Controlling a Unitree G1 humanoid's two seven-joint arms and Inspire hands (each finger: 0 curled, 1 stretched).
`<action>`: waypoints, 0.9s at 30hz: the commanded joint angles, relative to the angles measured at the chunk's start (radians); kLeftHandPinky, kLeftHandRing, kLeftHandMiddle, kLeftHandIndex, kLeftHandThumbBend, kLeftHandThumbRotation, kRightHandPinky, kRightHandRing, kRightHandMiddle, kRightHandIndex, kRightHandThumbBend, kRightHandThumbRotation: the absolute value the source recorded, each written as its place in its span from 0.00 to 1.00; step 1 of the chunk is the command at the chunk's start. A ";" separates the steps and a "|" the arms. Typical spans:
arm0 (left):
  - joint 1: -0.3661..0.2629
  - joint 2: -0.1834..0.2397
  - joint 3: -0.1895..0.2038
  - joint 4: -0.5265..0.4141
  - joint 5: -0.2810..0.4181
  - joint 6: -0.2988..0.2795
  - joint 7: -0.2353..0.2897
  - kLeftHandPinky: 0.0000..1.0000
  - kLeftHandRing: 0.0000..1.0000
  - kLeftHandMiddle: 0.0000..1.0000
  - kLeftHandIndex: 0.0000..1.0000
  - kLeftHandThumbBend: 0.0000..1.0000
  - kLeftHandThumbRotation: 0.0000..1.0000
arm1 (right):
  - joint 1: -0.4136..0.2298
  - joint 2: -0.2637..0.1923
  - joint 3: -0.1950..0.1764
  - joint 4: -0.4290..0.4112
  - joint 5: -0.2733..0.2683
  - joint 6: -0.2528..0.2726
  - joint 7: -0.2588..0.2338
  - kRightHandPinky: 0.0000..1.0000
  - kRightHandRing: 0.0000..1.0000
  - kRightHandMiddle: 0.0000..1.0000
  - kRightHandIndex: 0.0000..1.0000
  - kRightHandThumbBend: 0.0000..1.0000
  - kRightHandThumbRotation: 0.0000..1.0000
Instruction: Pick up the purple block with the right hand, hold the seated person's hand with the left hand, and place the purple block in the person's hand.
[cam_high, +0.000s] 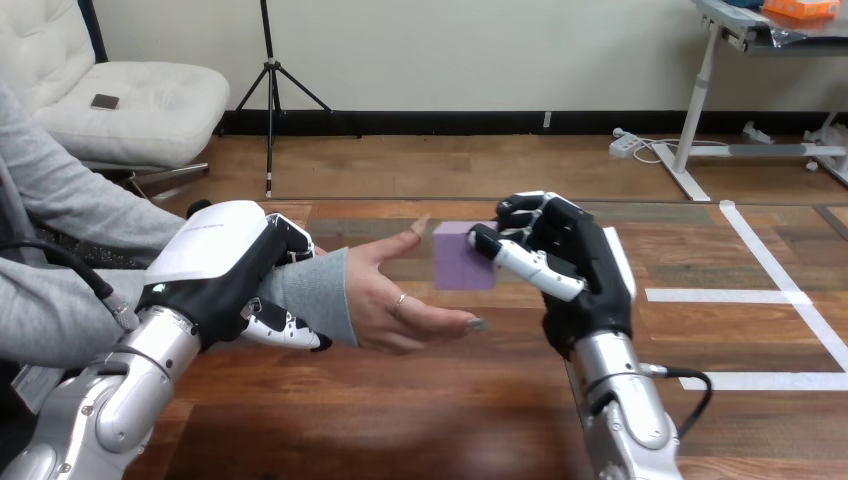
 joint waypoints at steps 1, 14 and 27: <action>-0.103 -0.027 0.046 -0.074 -0.020 -0.031 0.050 0.15 0.20 0.25 0.25 0.61 0.00 | -0.024 0.010 0.018 -0.069 -0.005 -0.004 -0.002 0.30 0.35 0.40 0.42 0.91 0.00; -0.108 -0.037 0.048 -0.074 -0.030 -0.031 0.050 0.15 0.21 0.26 0.26 0.62 0.00 | -0.003 0.033 0.049 -0.100 -0.019 -0.004 0.003 0.29 0.34 0.40 0.42 0.90 0.00; -0.110 -0.040 0.049 -0.078 -0.020 -0.022 0.055 0.15 0.21 0.26 0.26 0.62 0.00 | 0.032 0.044 0.079 -0.162 -0.027 0.039 0.017 0.30 0.35 0.40 0.42 0.89 0.00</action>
